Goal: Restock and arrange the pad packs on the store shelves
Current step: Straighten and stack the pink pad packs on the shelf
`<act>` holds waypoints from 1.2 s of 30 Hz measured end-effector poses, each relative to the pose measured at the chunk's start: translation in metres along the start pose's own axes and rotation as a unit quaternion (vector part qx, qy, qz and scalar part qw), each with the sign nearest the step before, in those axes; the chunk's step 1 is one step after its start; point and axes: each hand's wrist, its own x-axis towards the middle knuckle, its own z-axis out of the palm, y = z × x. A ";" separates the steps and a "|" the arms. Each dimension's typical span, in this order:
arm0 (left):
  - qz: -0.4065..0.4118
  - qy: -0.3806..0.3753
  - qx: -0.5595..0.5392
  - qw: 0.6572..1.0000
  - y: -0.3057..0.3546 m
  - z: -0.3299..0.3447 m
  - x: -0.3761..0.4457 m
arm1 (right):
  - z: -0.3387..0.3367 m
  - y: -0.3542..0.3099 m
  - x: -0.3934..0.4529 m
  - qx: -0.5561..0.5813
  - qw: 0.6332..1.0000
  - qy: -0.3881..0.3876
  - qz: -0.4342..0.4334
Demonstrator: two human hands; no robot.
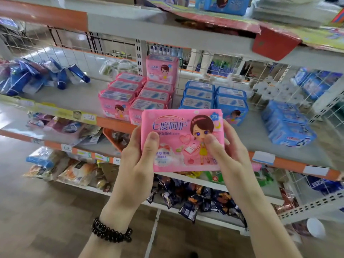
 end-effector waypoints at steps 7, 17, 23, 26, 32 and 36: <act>-0.007 0.020 0.008 1.000 -0.004 0.025 0.012 | -0.027 0.002 0.018 0.004 1.000 -0.015 0.013; -0.029 0.020 0.035 0.999 -0.017 0.069 0.037 | -0.078 0.010 0.044 0.019 0.999 -0.018 0.040; -0.028 0.041 0.043 0.998 -0.026 0.090 0.046 | -0.097 0.020 0.057 0.029 0.997 -0.033 0.058; -0.036 0.052 0.040 0.997 -0.027 0.101 0.052 | -0.106 0.024 0.067 0.028 0.997 -0.038 0.062; -0.076 0.030 0.057 0.995 -0.030 0.108 0.057 | -0.116 0.037 0.089 0.042 0.995 -0.070 0.064; -0.094 0.036 0.078 0.992 -0.030 0.103 0.065 | -0.110 0.041 0.101 0.036 0.994 -0.085 0.055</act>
